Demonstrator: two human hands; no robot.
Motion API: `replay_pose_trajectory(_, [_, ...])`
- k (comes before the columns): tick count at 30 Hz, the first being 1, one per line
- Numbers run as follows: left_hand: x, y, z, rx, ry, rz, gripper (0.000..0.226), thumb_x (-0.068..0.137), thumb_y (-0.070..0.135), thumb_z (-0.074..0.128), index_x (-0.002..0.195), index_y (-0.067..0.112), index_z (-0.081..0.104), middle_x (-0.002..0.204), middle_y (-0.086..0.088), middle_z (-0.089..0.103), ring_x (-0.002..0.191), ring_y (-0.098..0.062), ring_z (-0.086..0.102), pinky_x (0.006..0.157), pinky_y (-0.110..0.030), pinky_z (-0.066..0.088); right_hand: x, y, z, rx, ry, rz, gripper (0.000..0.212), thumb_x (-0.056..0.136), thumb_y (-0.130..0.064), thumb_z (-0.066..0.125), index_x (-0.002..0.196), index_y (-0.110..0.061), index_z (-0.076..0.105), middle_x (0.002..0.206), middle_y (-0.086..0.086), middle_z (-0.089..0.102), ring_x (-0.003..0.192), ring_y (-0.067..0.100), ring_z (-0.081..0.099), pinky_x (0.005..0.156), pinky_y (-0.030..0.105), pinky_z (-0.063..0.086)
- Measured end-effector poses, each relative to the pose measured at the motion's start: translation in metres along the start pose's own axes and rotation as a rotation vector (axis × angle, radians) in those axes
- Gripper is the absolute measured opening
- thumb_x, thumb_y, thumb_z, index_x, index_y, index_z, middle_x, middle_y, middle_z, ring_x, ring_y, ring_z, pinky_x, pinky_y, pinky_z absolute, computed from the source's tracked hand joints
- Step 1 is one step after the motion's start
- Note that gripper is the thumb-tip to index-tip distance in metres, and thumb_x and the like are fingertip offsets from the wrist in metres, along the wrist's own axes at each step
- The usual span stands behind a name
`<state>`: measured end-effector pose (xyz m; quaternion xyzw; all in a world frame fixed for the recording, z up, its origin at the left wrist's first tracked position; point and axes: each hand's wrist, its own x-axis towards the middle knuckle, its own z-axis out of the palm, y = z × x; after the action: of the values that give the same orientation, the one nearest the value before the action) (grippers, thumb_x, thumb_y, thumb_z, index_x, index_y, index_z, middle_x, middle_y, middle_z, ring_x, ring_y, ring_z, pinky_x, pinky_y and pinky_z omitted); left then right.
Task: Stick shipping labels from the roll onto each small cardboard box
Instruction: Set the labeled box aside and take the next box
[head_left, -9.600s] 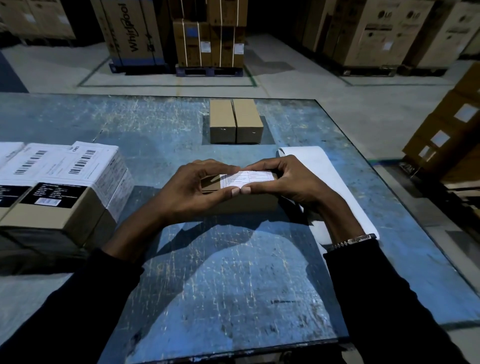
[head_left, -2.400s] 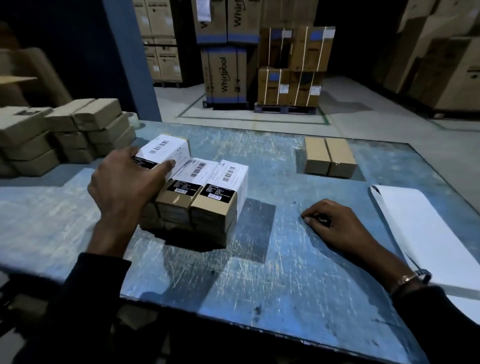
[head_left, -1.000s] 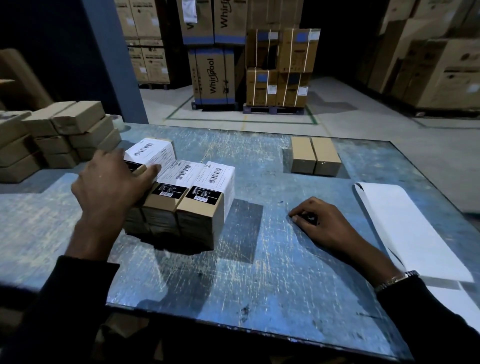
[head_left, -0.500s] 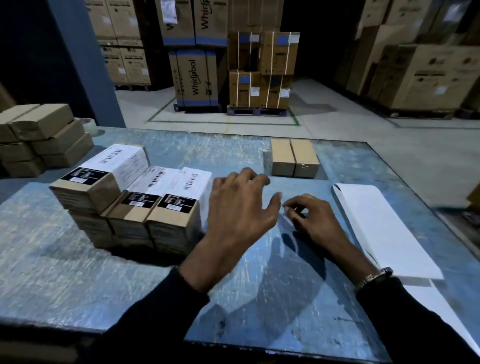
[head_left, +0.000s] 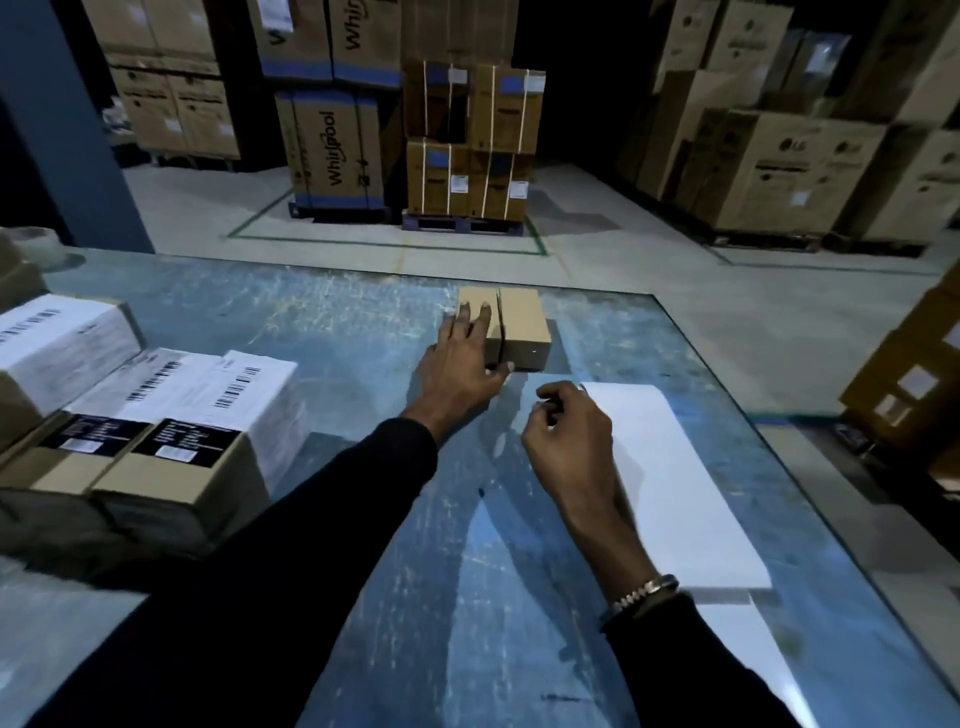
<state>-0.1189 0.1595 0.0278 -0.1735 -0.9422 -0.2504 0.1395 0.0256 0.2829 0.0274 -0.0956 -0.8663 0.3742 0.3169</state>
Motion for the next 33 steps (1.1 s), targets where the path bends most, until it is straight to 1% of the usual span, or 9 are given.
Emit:
replay_pose_trajectory(3, [0.010, -0.009, 0.011, 0.112, -0.024, 0.038, 0.083, 0.102, 0.058, 0.059, 0.168, 0.021, 0.025, 0.176, -0.010, 0.021, 0.163, -0.034, 0.012, 0.122, -0.059, 0.032, -0.001, -0.001, 0.003, -0.003, -0.042, 0.001, 0.029, 0.097, -0.024, 0.064, 0.122, -0.014, 0.071, 0.111, 0.007, 0.075, 0.106, 0.026, 0.070, 0.089, 0.043, 0.058])
replay_pose_trajectory(6, [0.007, -0.012, 0.014, 0.145, 0.039, 0.077, 0.071, 0.103, 0.046, 0.062, 0.162, 0.014, 0.037, 0.168, -0.014, 0.036, 0.159, -0.037, 0.023, 0.117, -0.058, 0.043, 0.000, 0.000, 0.003, -0.011, -0.069, 0.004, 0.030, 0.097, -0.029, 0.066, 0.124, -0.015, 0.071, 0.113, 0.005, 0.075, 0.107, 0.023, 0.070, 0.090, 0.041, 0.058])
replay_pose_trajectory(10, [0.005, -0.017, 0.010, 0.083, 0.147, 0.102, 0.050, 0.099, 0.047, 0.067, 0.136, 0.014, 0.059, 0.141, -0.010, 0.056, 0.139, -0.034, 0.044, 0.096, -0.049, 0.055, -0.001, -0.003, -0.003, -0.017, -0.062, -0.005, 0.025, 0.098, -0.031, 0.066, 0.119, -0.020, 0.073, 0.109, 0.000, 0.075, 0.102, 0.020, 0.071, 0.087, 0.040, 0.059])
replay_pose_trajectory(14, [-0.012, -0.010, -0.002, 0.030, 0.235, 0.078, 0.031, 0.093, 0.041, 0.067, 0.109, 0.015, 0.065, 0.114, -0.005, 0.059, 0.114, -0.030, 0.055, 0.078, -0.040, 0.053, 0.000, -0.004, -0.010, -0.003, -0.049, 0.035, 0.021, 0.097, -0.027, 0.068, 0.116, -0.019, 0.074, 0.108, 0.001, 0.077, 0.102, 0.022, 0.072, 0.088, 0.040, 0.059])
replay_pose_trajectory(20, [-0.085, -0.015, -0.030, -0.070, 0.359, 0.065, 0.033, 0.090, 0.038, 0.073, 0.118, 0.020, 0.075, 0.118, 0.003, 0.071, 0.097, -0.017, 0.067, 0.078, -0.031, 0.055, 0.002, -0.006, -0.012, 0.035, -0.123, -0.001, 0.024, 0.099, -0.019, 0.064, 0.121, -0.018, 0.073, 0.112, 0.002, 0.075, 0.101, 0.019, 0.070, 0.088, 0.036, 0.057])
replay_pose_trajectory(22, [-0.101, -0.015, -0.047, -0.188, 0.425, -0.030, 0.025, 0.092, 0.035, 0.073, 0.114, 0.024, 0.076, 0.109, 0.006, 0.074, 0.088, -0.012, 0.068, 0.074, -0.030, 0.054, 0.002, -0.007, -0.013, 0.060, -0.159, -0.009, 0.025, 0.099, -0.017, 0.065, 0.122, -0.019, 0.073, 0.114, 0.000, 0.073, 0.099, 0.015, 0.068, 0.087, 0.034, 0.056])
replay_pose_trajectory(26, [-0.126, -0.015, -0.073, -0.710, 0.463, -0.382, 0.017, 0.101, 0.020, 0.065, 0.096, 0.026, 0.080, 0.086, 0.005, 0.078, 0.066, 0.005, 0.067, 0.061, -0.027, 0.052, 0.006, -0.005, -0.017, 0.120, -0.184, 0.064, 0.028, 0.101, -0.026, 0.069, 0.128, -0.019, 0.071, 0.121, -0.001, 0.075, 0.102, 0.013, 0.069, 0.088, 0.031, 0.055])
replay_pose_trajectory(29, [-0.146, -0.019, -0.081, -0.921, 0.359, -0.561, 0.026, 0.104, 0.023, 0.061, 0.088, 0.020, 0.081, 0.071, 0.004, 0.071, 0.062, -0.010, 0.063, 0.061, -0.033, 0.051, 0.010, -0.008, -0.018, 0.250, -0.252, 0.193, 0.042, 0.102, -0.048, 0.068, 0.136, -0.025, 0.067, 0.129, -0.009, 0.070, 0.112, 0.008, 0.066, 0.092, 0.028, 0.050])
replay_pose_trajectory(33, [-0.151, -0.015, -0.100, -1.180, 0.138, -0.724, 0.029, 0.102, 0.029, 0.059, 0.094, 0.009, 0.079, 0.089, -0.013, 0.070, 0.080, -0.030, 0.066, 0.052, -0.042, 0.059, 0.007, -0.022, -0.020, 0.574, -0.393, 0.412, 0.039, 0.101, -0.060, 0.062, 0.124, -0.030, 0.072, 0.119, -0.009, 0.077, 0.112, 0.011, 0.072, 0.089, 0.030, 0.056])
